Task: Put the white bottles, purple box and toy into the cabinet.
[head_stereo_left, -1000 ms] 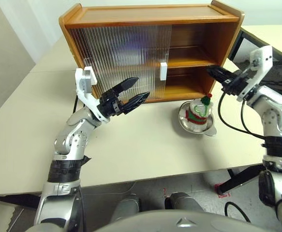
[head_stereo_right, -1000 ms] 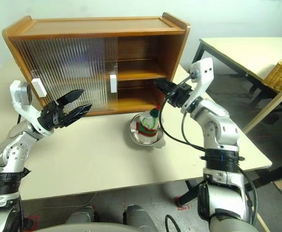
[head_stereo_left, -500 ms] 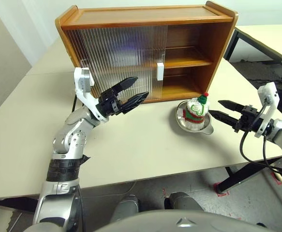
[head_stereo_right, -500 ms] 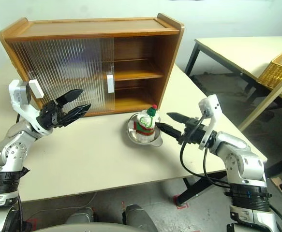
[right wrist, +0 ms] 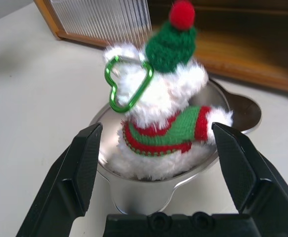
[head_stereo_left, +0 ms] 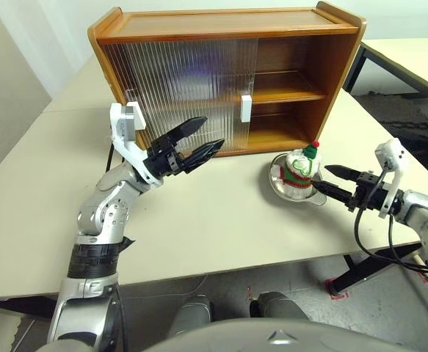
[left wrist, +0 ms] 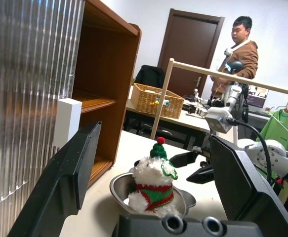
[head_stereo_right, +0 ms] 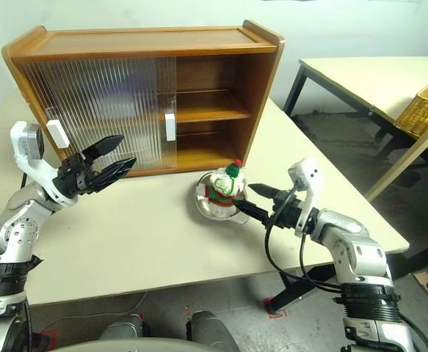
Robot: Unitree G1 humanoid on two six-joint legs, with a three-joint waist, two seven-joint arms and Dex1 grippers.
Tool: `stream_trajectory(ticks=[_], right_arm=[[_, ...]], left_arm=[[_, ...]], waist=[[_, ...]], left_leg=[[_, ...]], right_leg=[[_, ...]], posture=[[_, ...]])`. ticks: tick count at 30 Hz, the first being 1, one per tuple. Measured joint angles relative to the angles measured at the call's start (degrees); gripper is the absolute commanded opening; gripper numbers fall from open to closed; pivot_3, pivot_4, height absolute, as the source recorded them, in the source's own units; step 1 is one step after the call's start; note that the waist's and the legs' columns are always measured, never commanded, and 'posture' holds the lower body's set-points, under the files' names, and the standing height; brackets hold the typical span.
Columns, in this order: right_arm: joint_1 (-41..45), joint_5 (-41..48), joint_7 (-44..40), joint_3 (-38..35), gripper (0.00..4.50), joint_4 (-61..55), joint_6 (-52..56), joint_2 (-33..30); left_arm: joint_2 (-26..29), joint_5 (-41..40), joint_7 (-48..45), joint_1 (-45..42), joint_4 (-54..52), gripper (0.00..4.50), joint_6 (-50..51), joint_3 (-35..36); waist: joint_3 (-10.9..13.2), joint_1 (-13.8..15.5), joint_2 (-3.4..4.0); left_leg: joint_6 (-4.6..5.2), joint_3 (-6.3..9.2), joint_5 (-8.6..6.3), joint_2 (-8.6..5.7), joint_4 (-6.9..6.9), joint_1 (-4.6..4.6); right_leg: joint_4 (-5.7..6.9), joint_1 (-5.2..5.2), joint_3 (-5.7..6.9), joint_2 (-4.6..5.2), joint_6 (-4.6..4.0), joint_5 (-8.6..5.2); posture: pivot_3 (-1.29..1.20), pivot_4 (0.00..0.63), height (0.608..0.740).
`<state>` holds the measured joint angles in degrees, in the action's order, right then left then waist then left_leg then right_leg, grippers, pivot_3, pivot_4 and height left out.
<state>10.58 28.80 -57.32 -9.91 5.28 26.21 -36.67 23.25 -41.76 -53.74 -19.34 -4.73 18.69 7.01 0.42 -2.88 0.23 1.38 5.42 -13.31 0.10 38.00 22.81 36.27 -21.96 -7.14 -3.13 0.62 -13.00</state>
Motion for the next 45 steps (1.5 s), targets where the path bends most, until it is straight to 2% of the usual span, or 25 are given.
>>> stream_trajectory(ticks=[24, 26, 32, 35, 38, 45], right_arm=[[5.4, -2.2, -0.1, 4.0, 4.45, 3.0, -1.5, 3.8], [5.8, -2.2, -0.1, 4.0, 3.87, 3.2, -1.5, 3.7], [6.2, -2.2, -0.6, 4.0, 1.7, 4.3, -1.5, 3.5], [6.2, -2.2, -0.7, 4.0, 0.9, 4.3, -1.6, 3.2], [6.2, -2.2, -0.7, 4.0, 0.53, 4.4, -1.9, 3.2], [7.3, -2.1, -0.9, 3.3, 0.44, 4.5, -2.3, 2.5]], left_arm=[[0.6, -0.6, 2.5, 1.8, -3.2, 4.5, 1.1, 1.1], [0.6, -0.6, 2.6, 1.8, -3.2, 4.5, 1.1, 1.1], [0.6, -0.7, 2.8, 1.8, -3.3, 4.5, 1.1, 1.1], [0.6, -0.7, 2.8, 1.8, -3.3, 4.5, 1.1, 1.1], [0.6, -0.7, 2.7, 1.8, -3.3, 4.5, 1.1, 1.1], [0.6, -0.7, 2.0, 1.3, -3.1, 4.5, 1.1, 1.1]], waist=[[0.1, 1.5, -0.04], [0.1, 1.5, -0.05], [0.1, 1.6, -0.06], [0.1, 1.6, -0.07], [0.1, 1.6, -0.08], [0.1, 1.6, -0.08]], left_leg=[[-0.26, 0.07, -0.15, 0.01, -0.12, 0.02], [-0.29, 0.07, -0.17, 0.02, -0.13, 0.02], [-0.3, 0.08, -0.18, 0.02, -0.17, 0.03], [-0.32, 0.08, -0.19, 0.03, -0.18, 0.03], [-0.32, 0.08, -0.19, 0.03, -0.19, 0.03], [-0.33, 0.08, -0.19, 0.03, -0.19, 0.04]], right_leg=[[0.0, -0.1, 0.0, 0.0, -0.17, -0.13], [0.0, -0.11, 0.0, 0.0, -0.18, -0.14], [0.0, -0.13, 0.01, 0.0, -0.19, -0.17], [0.0, -0.13, 0.01, 0.0, -0.2, -0.18], [0.0, -0.14, 0.01, -0.01, -0.21, -0.18], [0.0, -0.15, 0.01, 0.0, -0.21, -0.19]], posture=[[0.0, 0.02, 0.74], [0.0, 0.02, 0.74], [-0.01, 0.021, 0.74], [-0.02, 0.019, 0.74], [-0.02, 0.016, 0.74], [-0.05, 0.007, 0.74]])
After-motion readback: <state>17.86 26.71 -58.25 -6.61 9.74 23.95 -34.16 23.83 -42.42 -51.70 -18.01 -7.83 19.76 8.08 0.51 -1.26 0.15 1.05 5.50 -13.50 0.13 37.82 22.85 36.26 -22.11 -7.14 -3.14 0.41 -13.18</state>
